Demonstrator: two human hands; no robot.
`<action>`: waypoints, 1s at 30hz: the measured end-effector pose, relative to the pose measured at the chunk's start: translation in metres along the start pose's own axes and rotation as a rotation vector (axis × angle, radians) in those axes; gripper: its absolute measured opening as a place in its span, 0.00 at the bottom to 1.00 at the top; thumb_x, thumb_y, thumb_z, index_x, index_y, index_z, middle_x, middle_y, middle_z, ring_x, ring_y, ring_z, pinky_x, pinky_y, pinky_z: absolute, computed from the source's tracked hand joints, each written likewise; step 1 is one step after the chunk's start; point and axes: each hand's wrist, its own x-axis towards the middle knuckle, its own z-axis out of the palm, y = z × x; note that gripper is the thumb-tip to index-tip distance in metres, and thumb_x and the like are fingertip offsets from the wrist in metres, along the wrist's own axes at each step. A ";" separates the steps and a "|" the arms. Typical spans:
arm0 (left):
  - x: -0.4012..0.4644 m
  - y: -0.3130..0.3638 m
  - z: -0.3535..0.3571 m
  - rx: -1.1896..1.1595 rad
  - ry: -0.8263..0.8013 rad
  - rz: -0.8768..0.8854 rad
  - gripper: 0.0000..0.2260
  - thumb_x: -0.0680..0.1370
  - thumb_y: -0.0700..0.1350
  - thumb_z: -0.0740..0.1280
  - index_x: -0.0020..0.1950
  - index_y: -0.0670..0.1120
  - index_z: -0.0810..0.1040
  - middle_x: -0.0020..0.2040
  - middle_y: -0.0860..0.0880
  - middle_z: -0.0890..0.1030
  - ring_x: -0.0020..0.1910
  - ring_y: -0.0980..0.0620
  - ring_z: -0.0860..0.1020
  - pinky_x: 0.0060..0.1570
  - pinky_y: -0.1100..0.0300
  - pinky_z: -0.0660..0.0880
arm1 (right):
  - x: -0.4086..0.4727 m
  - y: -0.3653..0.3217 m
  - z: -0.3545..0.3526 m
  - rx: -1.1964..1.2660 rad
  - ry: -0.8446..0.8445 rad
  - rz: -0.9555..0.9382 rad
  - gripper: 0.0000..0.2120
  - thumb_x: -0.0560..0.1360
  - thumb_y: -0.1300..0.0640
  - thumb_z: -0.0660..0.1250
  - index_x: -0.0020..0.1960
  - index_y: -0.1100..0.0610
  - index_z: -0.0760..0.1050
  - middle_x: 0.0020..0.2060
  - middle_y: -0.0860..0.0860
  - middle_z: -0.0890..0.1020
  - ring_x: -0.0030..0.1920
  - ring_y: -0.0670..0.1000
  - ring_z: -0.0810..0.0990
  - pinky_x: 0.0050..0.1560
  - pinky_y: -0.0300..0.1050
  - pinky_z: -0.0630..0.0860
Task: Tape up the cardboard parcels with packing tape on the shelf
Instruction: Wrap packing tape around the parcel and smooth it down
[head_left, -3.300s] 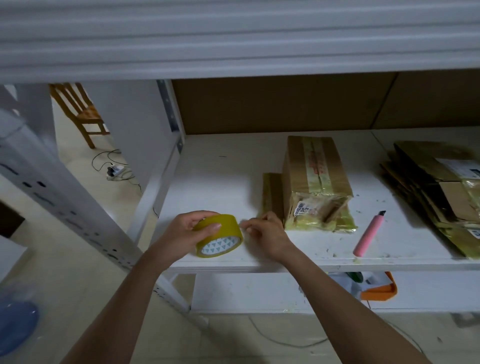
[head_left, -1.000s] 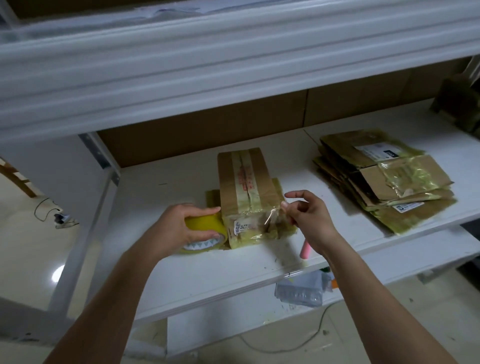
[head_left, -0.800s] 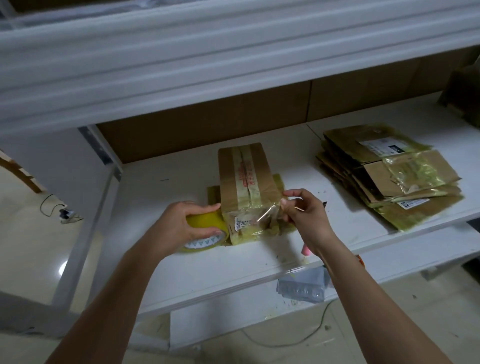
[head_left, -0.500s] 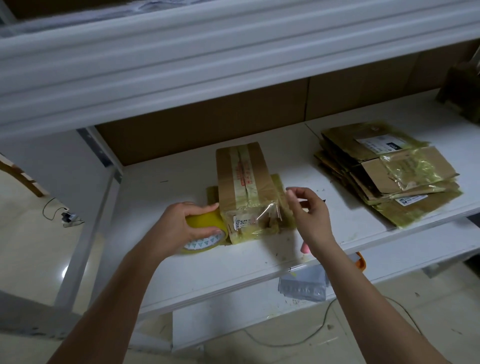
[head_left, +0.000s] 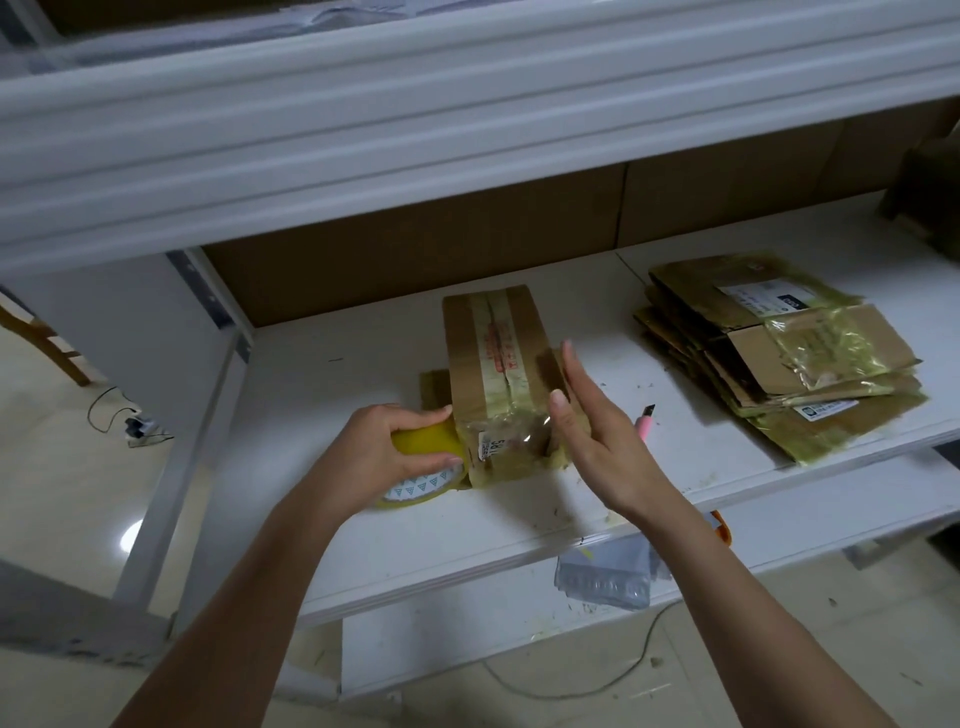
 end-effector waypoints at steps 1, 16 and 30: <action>0.000 0.001 0.001 -0.012 -0.004 0.002 0.34 0.59 0.63 0.73 0.65 0.61 0.77 0.51 0.51 0.78 0.48 0.52 0.77 0.45 0.57 0.77 | 0.003 -0.001 0.001 -0.008 -0.007 -0.035 0.29 0.80 0.41 0.51 0.79 0.47 0.53 0.76 0.36 0.52 0.74 0.37 0.50 0.68 0.22 0.43; -0.006 0.012 0.003 -0.322 -0.032 -0.033 0.11 0.80 0.45 0.67 0.60 0.57 0.80 0.56 0.54 0.82 0.55 0.55 0.80 0.55 0.59 0.79 | 0.036 -0.011 0.024 -0.222 0.250 -0.025 0.30 0.77 0.44 0.67 0.71 0.63 0.70 0.74 0.52 0.67 0.69 0.46 0.69 0.64 0.29 0.67; 0.000 0.002 0.000 -0.177 -0.049 -0.163 0.11 0.76 0.51 0.72 0.49 0.44 0.82 0.42 0.48 0.82 0.34 0.55 0.80 0.25 0.65 0.73 | 0.044 0.004 0.016 -0.097 0.255 -0.066 0.28 0.73 0.52 0.73 0.69 0.64 0.73 0.71 0.51 0.72 0.68 0.45 0.71 0.57 0.15 0.59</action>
